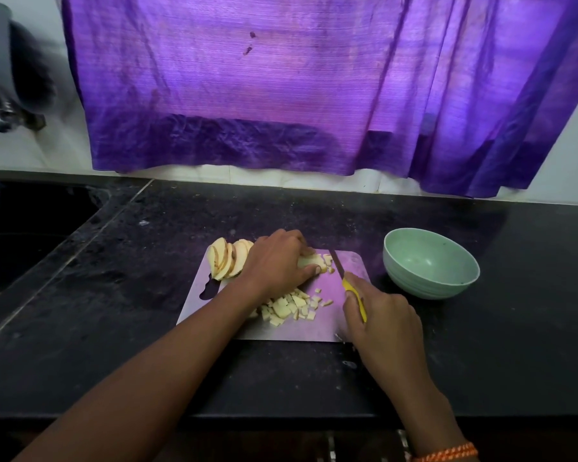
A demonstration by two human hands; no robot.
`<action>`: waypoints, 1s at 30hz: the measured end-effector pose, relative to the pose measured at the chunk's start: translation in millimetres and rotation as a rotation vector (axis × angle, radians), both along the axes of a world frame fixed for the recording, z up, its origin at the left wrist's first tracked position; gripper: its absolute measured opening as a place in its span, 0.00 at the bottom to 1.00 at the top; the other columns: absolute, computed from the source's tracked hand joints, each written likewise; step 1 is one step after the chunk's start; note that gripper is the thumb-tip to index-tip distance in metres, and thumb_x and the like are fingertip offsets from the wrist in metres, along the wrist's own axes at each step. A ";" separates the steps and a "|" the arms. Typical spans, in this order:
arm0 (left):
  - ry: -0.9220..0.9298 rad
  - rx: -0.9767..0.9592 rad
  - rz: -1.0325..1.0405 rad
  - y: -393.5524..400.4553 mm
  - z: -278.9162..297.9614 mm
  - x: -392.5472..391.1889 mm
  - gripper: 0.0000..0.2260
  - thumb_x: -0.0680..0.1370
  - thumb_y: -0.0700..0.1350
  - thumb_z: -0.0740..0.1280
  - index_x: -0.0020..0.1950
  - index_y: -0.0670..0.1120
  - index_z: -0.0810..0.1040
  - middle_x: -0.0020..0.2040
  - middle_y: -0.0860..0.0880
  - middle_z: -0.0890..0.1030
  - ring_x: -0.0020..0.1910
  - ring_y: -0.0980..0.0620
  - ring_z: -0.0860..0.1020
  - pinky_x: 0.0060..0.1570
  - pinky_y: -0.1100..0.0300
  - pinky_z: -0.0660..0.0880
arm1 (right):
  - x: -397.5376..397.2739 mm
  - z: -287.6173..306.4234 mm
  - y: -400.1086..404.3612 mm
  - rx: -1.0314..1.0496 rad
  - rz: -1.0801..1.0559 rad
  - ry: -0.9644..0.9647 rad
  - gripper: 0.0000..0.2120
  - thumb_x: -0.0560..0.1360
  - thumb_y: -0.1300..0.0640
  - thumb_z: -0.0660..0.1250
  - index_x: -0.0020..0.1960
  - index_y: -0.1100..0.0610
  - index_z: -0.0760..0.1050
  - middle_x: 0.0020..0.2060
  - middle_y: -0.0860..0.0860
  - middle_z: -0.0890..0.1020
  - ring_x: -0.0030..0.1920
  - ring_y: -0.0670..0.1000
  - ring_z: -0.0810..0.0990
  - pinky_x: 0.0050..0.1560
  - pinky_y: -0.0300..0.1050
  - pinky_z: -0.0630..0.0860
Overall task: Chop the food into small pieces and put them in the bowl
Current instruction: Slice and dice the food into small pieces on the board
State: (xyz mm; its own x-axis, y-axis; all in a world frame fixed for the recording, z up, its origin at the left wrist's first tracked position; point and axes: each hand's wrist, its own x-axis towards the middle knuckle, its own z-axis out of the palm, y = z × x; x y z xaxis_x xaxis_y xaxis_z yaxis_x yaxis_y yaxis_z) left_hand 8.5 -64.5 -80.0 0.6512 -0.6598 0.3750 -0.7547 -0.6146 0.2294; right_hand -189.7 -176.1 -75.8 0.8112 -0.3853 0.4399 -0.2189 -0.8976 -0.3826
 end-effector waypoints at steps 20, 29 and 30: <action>0.012 -0.008 0.070 1.4 -6.4 7.8 0.24 0.75 0.69 0.71 0.61 0.53 0.87 0.56 0.56 0.84 0.55 0.53 0.79 0.50 0.49 0.79 | 34.0 11.6 15.1 -0.120 -0.024 0.283 0.21 0.86 0.48 0.54 0.78 0.45 0.65 0.51 0.52 0.81 0.44 0.53 0.76 0.41 0.48 0.69; -0.017 -0.008 0.106 1.4 -3.3 4.6 0.21 0.78 0.64 0.72 0.64 0.52 0.85 0.57 0.55 0.83 0.57 0.52 0.78 0.51 0.50 0.77 | -1.8 1.7 12.3 -0.087 -0.028 0.264 0.22 0.84 0.43 0.53 0.78 0.39 0.64 0.52 0.53 0.82 0.51 0.58 0.81 0.43 0.50 0.70; -0.023 -0.011 0.105 1.6 -3.5 4.0 0.21 0.78 0.64 0.72 0.64 0.52 0.85 0.58 0.54 0.83 0.57 0.51 0.78 0.51 0.50 0.76 | -5.8 0.9 11.7 -0.078 -0.021 0.257 0.22 0.84 0.43 0.53 0.78 0.39 0.64 0.51 0.53 0.82 0.51 0.58 0.81 0.44 0.51 0.72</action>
State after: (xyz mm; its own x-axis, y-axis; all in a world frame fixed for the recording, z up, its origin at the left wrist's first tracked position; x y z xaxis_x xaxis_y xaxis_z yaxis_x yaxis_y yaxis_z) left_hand 12.5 -62.9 -83.5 0.7079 -0.5840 0.3972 -0.6912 -0.6883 0.2201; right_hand -195.5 -164.3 -74.9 0.8924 -0.3763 0.2492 -0.3187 -0.9164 -0.2423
